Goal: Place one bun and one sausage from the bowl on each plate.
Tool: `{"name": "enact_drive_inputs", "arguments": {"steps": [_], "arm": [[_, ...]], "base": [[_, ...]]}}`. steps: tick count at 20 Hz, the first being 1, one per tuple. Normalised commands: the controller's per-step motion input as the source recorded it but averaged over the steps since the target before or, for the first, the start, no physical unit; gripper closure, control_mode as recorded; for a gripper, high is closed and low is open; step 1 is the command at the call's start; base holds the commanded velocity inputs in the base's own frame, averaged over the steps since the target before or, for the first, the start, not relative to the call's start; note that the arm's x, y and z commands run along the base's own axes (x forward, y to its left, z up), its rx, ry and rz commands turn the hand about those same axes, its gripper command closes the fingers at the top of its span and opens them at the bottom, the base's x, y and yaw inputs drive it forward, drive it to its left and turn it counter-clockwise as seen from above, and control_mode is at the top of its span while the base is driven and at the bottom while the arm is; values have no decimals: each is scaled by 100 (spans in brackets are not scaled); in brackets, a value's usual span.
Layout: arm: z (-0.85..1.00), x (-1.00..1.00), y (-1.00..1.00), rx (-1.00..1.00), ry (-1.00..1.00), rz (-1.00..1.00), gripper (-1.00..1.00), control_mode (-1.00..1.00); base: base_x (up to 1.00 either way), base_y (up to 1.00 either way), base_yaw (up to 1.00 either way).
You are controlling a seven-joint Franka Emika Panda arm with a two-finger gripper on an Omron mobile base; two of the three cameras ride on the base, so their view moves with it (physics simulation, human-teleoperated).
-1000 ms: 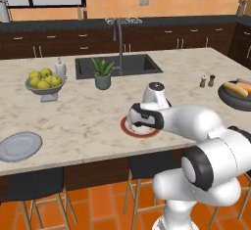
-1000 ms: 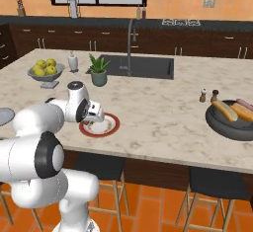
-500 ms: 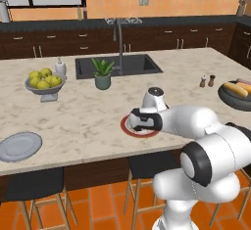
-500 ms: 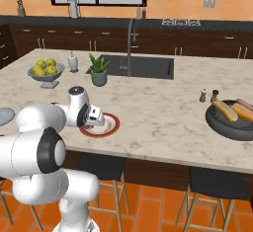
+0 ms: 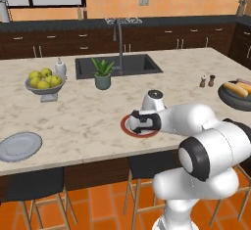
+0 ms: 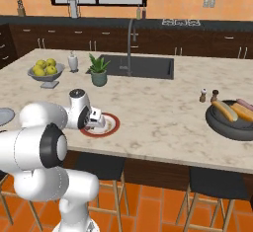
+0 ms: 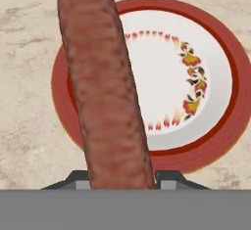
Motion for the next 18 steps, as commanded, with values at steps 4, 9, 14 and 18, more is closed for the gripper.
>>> {"name": "enact_drive_inputs", "arguments": {"steps": [4, 9, 14, 18], "arm": [[0, 8, 0, 0, 0, 0, 100, -100], [0, 0, 0, 0, 0, 0, -100, -100], [0, 2, 0, 0, 0, 0, -100, -100], [0, 6, 0, 0, 0, 0, -100, -100]], "base": [[0, 0, 0], [0, 0, 0], [0, 0, 0], [0, 0, 0]]}}
